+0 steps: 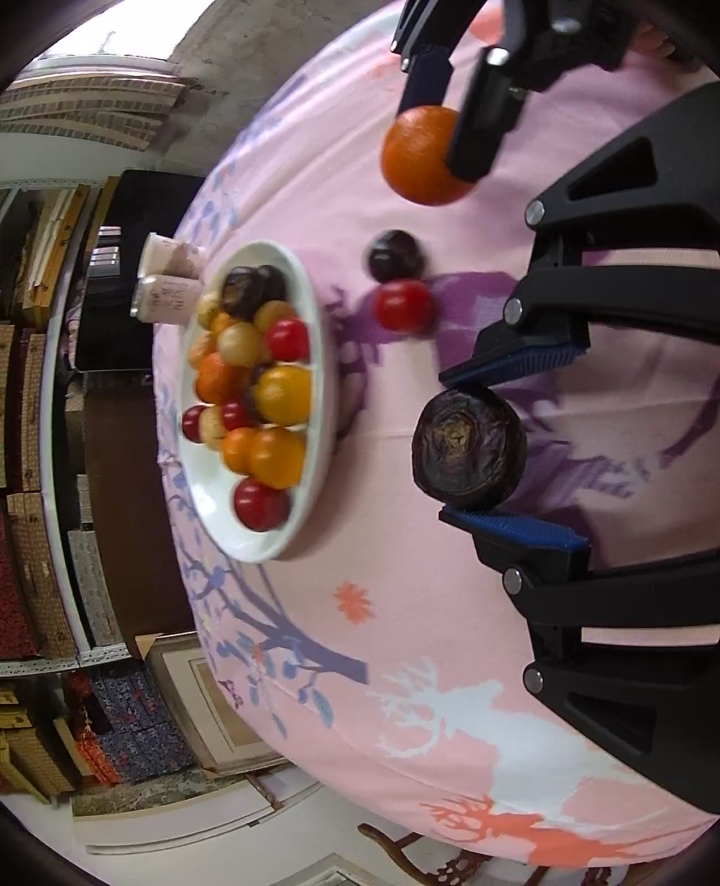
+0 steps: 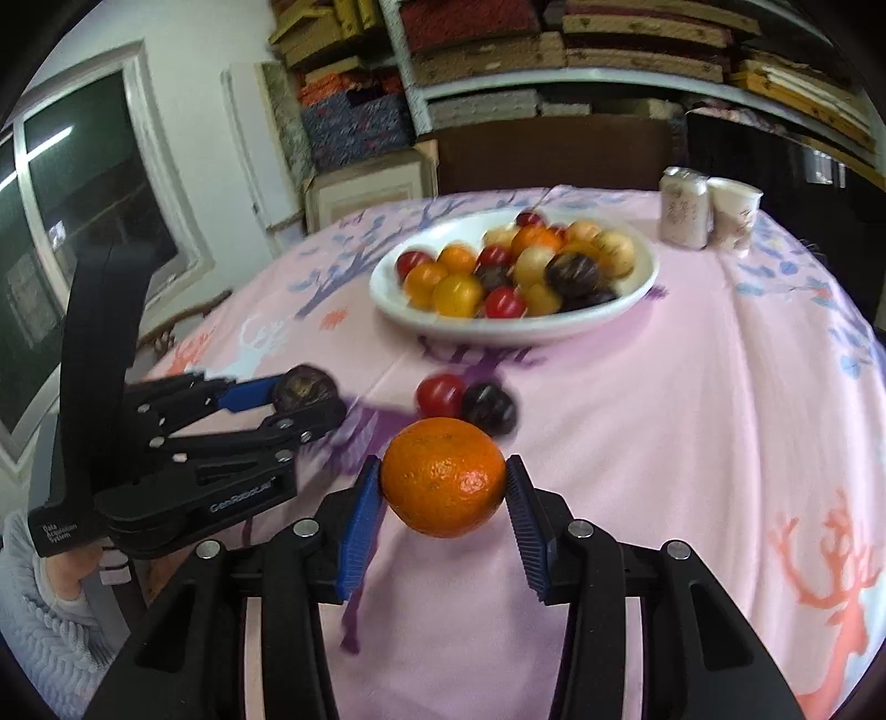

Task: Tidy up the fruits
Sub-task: 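Carry the purple fruit and orange onto the white plate and open both tools, then grasp a red tomato with the left tool while the right tool grasps a dark plum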

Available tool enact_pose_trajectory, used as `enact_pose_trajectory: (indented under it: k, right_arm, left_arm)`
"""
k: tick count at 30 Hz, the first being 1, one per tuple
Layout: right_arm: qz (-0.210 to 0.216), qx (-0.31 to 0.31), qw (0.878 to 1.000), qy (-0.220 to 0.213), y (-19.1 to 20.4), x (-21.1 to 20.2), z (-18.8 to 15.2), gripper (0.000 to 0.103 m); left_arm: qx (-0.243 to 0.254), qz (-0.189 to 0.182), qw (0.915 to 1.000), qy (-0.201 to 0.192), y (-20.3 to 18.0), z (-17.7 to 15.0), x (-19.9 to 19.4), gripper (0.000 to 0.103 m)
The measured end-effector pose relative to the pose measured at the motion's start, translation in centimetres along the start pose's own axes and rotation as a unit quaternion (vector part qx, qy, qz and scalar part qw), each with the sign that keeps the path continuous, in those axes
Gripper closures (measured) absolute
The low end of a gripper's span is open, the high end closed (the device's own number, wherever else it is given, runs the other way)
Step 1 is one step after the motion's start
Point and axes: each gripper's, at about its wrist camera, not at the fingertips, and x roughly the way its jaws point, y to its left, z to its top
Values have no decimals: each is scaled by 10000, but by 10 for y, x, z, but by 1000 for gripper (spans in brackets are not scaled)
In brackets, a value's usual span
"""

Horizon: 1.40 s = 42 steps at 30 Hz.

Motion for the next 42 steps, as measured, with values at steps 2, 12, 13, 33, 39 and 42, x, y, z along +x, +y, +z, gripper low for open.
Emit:
enact_pose_trajectory:
  k: [2,12,13,33,39,42]
  right_arm:
    - [-229,116,9996,-142,-13,4,28,57]
    - [-667,239,9974,-134,-54,86,110,56]
    - [-693,252,9971,-162,-58,87,111,53]
    - [-101,-820,9954,484,-19,48,11,44]
    - [403,-651,9942,753,-25,61,14,55]
    - [642,-681,9921,834,-23,65,15,58]
  left_arm:
    - [-46,23,9999,-125,4,28,2,61]
    - [-301,197,9991,-242,12,126,70,26]
    - [-402,160,9986,-293,14,128,72,26]
    - [787,-492,9955,-213,-34,25,31,42]
    - [721,-1355,9880,-142,-25,21,34,56]
    - [749,-1527,9854,-96,-19,20,34,56]
